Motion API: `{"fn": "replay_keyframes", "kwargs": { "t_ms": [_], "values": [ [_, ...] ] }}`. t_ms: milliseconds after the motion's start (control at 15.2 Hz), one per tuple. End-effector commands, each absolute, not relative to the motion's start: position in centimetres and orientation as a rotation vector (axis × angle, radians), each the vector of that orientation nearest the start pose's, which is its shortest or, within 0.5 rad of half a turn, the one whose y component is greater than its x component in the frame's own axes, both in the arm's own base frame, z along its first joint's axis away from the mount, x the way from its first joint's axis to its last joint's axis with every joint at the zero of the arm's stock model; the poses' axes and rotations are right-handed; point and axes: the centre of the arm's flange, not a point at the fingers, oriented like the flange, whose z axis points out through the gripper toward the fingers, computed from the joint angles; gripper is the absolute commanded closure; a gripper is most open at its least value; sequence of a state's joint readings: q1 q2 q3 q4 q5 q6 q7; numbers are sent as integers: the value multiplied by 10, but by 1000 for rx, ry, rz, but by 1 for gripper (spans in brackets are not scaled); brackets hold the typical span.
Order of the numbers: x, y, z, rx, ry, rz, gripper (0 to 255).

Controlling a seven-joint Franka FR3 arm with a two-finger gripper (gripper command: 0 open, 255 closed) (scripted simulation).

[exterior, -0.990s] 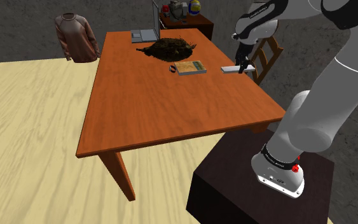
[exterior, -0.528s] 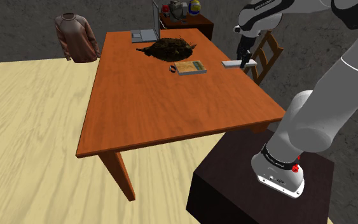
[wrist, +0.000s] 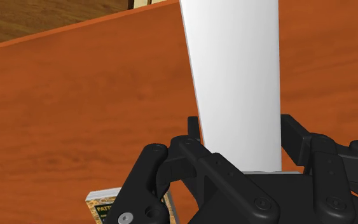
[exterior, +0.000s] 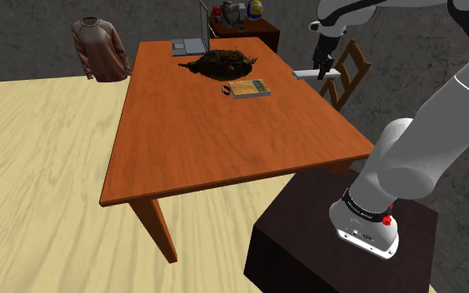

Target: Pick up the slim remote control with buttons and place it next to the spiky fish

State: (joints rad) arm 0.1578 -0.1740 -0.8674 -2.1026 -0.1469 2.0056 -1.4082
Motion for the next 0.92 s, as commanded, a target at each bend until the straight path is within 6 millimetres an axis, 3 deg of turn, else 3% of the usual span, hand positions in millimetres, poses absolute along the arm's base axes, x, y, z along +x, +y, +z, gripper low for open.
{"fn": "replay_keyframes", "kwargs": {
  "t_ms": [0,858],
  "values": [
    [380,-357,479,-2931,-1180,-14,255],
    [380,-357,548,-2931,-1180,-14,255]
  ]
}}
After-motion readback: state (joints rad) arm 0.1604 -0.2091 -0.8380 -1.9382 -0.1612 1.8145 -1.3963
